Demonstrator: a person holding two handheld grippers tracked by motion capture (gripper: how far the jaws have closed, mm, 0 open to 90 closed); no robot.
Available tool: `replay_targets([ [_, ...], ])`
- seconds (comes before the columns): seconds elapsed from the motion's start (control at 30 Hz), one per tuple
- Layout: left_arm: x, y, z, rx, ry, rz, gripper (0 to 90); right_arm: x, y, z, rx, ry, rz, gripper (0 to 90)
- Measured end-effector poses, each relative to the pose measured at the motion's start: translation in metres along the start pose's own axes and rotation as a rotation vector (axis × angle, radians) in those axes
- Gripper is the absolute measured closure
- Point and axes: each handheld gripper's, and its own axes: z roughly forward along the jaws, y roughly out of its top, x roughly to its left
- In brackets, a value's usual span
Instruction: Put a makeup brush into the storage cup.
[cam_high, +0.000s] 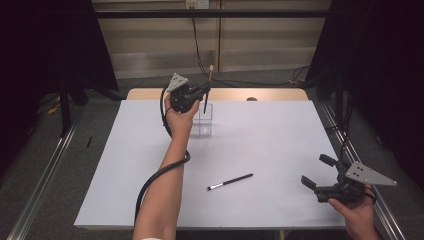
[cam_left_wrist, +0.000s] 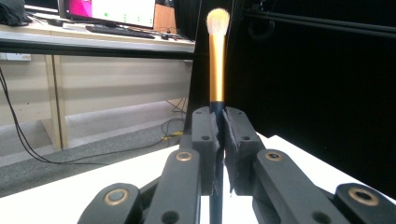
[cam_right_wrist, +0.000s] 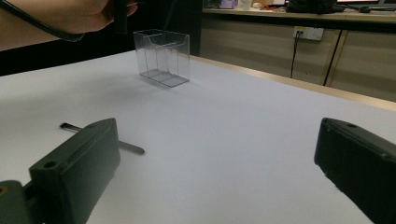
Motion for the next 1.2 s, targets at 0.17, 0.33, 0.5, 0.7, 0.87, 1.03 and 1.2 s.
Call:
replay_targets([
  [0.17, 0.000, -0.002, 0.002, 0.004, 0.010, 0.000, 83.6, 0.000, 0.000, 0.000, 0.000, -0.001, -0.002, 0.0],
  [0.33, 0.000, -0.003, 0.002, 0.004, 0.021, 0.004, 83.6, 0.000, 0.000, 0.000, -0.001, 0.000, -0.004, 0.0],
  [0.5, 0.000, -0.003, 0.003, 0.006, 0.032, 0.001, 83.6, 0.000, 0.000, 0.000, 0.000, 0.000, -0.001, 0.0],
  [0.7, 0.000, -0.006, 0.005, 0.004, 0.034, 0.003, 83.5, 0.000, 0.000, 0.000, -0.002, 0.000, -0.004, 0.0],
  [0.87, 0.001, -0.010, 0.006, -0.003, 0.039, -0.012, 83.5, 0.000, 0.000, -0.001, -0.002, -0.001, -0.004, 0.0],
  [1.03, 0.002, -0.012, 0.005, 0.003, 0.047, -0.008, 83.5, 0.000, 0.000, -0.001, -0.001, 0.000, -0.002, 0.0],
  [1.2, 0.002, -0.016, 0.005, 0.008, 0.053, -0.014, 83.5, 0.000, 0.000, -0.001, -0.001, -0.001, 0.000, 0.0],
])
